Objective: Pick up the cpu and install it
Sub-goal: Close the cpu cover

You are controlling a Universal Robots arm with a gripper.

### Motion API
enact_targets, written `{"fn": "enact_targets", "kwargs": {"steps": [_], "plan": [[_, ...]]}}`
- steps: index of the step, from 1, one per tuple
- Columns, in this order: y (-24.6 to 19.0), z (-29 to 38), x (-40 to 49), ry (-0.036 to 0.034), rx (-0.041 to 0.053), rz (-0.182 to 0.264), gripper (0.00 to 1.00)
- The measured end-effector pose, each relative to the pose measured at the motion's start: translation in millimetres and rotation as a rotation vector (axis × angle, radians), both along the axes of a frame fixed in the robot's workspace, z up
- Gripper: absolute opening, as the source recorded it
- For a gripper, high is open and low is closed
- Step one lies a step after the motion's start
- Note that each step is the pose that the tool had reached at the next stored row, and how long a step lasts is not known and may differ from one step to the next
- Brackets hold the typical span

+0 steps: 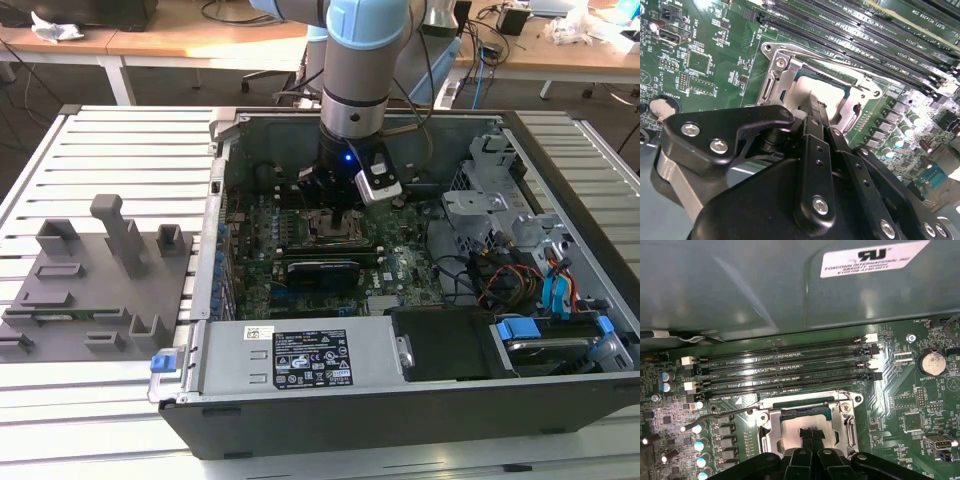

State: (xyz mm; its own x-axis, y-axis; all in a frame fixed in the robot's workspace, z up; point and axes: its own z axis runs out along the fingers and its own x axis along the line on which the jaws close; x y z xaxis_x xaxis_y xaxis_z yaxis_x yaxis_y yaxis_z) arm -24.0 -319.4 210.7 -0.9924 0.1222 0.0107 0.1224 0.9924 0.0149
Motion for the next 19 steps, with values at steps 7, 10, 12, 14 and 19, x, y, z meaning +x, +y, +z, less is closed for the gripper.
{"fn": "enact_targets", "kwargs": {"steps": [7,10,12,14,19], "plan": [[-0.1,-4.0,-9.1,-0.0105,0.0036,0.024,0.11],[-0.1,-5.4,-9.2,-0.0102,0.0031,0.024,0.11],[-0.2,-6.2,-9.0,-0.0099,0.0029,0.024,0.11],[-0.1,-6.7,-8.3,-0.0102,0.0033,0.024,0.11],[-0.1,-7.1,-5.7,-0.0103,0.0034,0.024,0.11]]}}
